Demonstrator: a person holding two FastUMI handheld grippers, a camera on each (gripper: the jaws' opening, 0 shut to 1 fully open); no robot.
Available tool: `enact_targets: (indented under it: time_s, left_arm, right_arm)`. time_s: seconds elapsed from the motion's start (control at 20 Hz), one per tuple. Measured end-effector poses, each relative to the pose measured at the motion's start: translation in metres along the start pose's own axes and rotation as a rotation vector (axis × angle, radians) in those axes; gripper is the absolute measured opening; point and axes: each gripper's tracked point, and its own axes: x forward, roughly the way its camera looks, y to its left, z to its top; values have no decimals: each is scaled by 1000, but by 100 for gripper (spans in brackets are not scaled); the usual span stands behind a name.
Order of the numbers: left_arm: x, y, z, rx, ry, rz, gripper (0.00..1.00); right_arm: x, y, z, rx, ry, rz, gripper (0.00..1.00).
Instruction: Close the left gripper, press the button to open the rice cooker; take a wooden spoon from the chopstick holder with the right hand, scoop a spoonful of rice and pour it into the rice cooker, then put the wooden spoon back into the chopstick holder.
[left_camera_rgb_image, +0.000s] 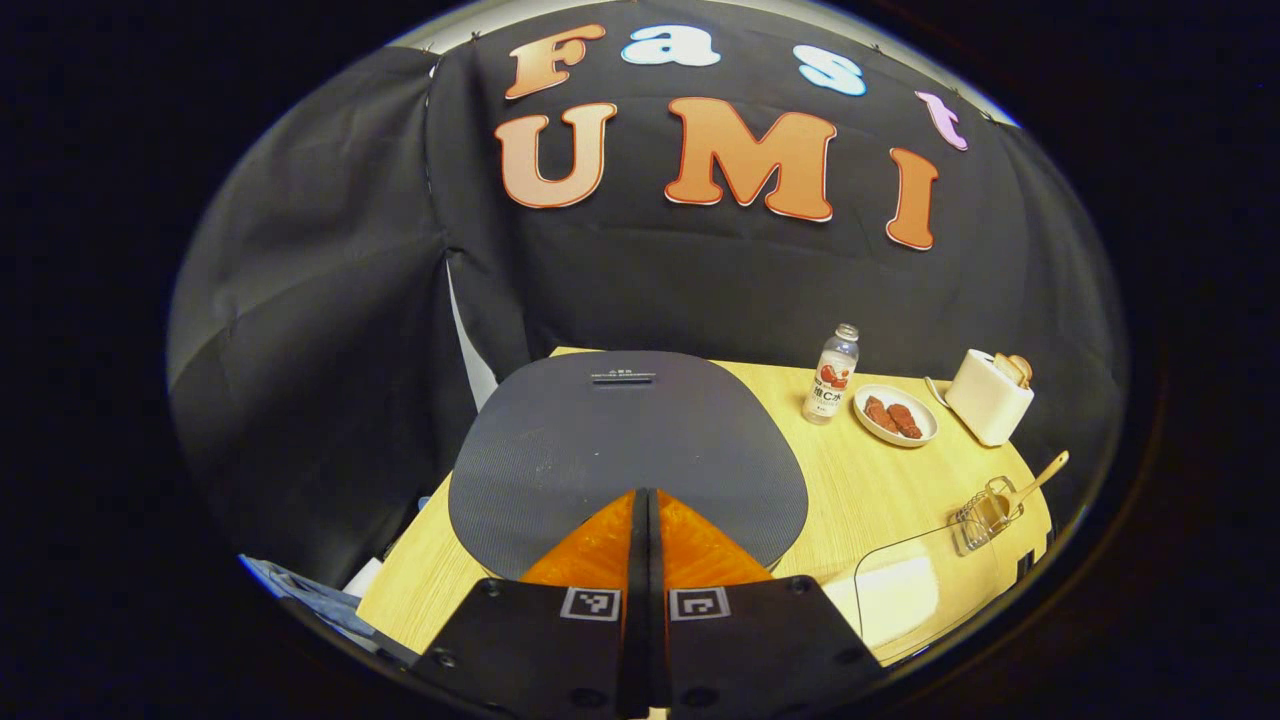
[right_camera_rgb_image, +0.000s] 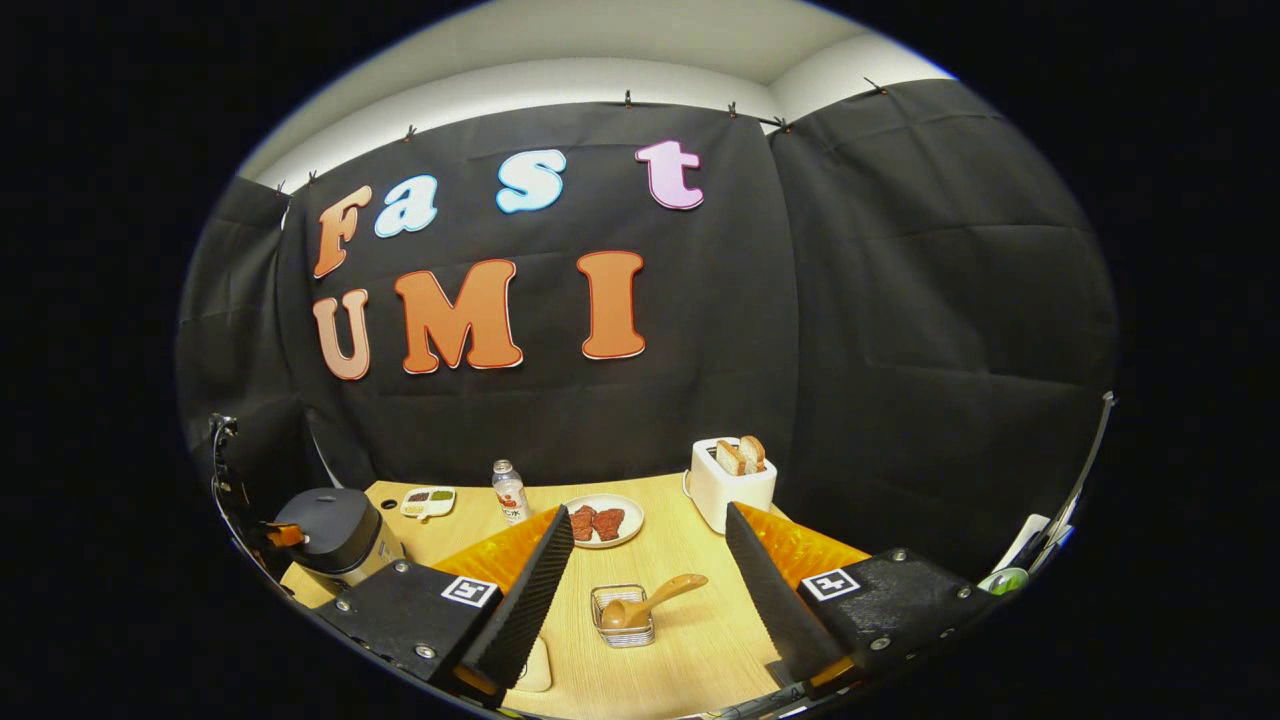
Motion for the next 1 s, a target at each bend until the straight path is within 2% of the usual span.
enact_targets:
  time_s: [0.05, 0.1, 0.15, 0.2, 0.25, 0.35, 0.45, 0.55, 0.6, 0.65, 0.9, 0.95, 1.0]
  left_arm:
    - [-5, 1, 2, 3, 3, 12, 1]
    - [-13, 1, 17, 10, -45, 21, 4]
    - [-20, 2, 30, 17, -85, 31, 0]
    - [-29, 1, 49, 24, -131, 37, 4]
    - [-40, 0, 67, 27, -172, 43, 1]
    - [-62, -5, 109, 23, -267, 35, 4]
    - [-80, -9, 136, 10, -307, 14, 4]
    - [-94, -12, 151, -6, -342, 3, 4]
    - [-100, -14, 157, -15, -356, -2, 4]
    - [-106, -16, 162, -16, -363, -9, 4]
    - [-129, -17, 179, -45, -425, -9, 4]
    - [-135, -17, 181, -55, -434, -10, 1]
    - [-138, -14, 179, -60, -439, -6, 4]
  right_arm:
    - [0, -1, -1, -3, -1, -1, 95]
    - [1, -3, 0, -4, -6, -4, 95]
    - [1, -6, 0, -2, -9, -8, 95]
    - [2, -6, -1, 3, -11, -7, 95]
    - [4, -6, -2, 7, -13, -5, 95]
    - [7, -7, -6, 9, -19, -1, 95]
    - [13, -8, -13, 3, -17, 3, 95]
    - [21, -10, -20, -3, -19, 4, 95]
    - [26, -13, -25, -5, -17, 2, 100]
    - [30, -14, -30, -3, -12, 1, 95]
    - [55, -19, -56, 46, -1, 22, 95]
    - [59, -20, -63, 61, 14, 22, 95]
    - [64, -21, -71, 78, 29, 26, 95]
